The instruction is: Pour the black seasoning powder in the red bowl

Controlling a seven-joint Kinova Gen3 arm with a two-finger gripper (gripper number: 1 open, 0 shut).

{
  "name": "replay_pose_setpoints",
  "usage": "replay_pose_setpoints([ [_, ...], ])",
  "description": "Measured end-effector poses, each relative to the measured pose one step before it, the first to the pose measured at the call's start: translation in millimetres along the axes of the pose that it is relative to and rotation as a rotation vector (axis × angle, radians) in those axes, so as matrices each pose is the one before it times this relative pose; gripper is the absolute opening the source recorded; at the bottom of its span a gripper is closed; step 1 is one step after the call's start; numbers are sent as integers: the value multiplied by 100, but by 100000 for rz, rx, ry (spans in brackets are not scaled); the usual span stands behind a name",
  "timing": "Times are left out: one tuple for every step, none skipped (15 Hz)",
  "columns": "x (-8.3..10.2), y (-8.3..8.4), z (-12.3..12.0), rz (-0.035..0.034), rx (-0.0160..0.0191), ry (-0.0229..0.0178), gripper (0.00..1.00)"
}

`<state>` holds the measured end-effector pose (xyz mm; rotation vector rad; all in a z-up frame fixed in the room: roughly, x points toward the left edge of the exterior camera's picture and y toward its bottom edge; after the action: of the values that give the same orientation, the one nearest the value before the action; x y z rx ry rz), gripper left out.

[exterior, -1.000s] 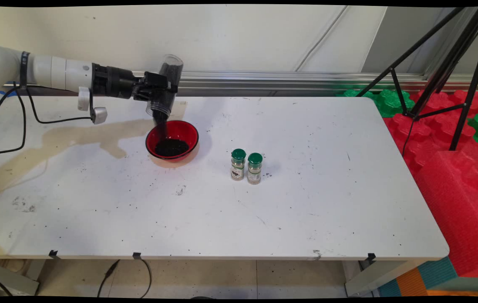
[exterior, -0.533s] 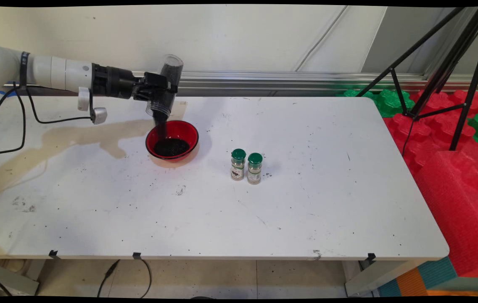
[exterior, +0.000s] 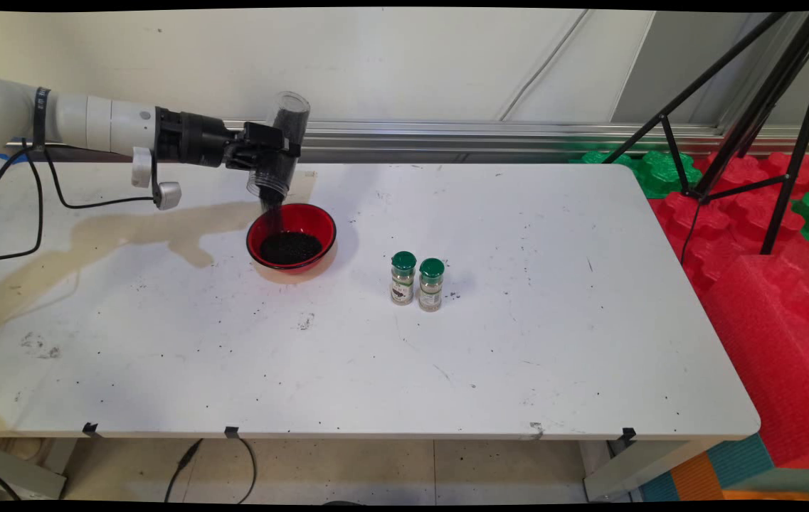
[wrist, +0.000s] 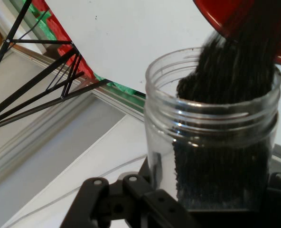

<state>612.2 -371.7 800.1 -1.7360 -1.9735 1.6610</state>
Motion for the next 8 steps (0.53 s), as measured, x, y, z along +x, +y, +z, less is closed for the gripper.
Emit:
replay_pose_setpoints([
  [0,6,-7,96,-20,-16,0],
  [5,12,-13,114,-20,3,0],
  [4,11,-8,142,-23,4,0],
  [1,10,-7,148,-19,2,0],
  [1,6,-15,142,-14,-8,0],
  [1,1,-12,130,3,-6,0],
  [1,1,-14,158,2,-3,0],
  [5,5,-8,78,10,13,0],
])
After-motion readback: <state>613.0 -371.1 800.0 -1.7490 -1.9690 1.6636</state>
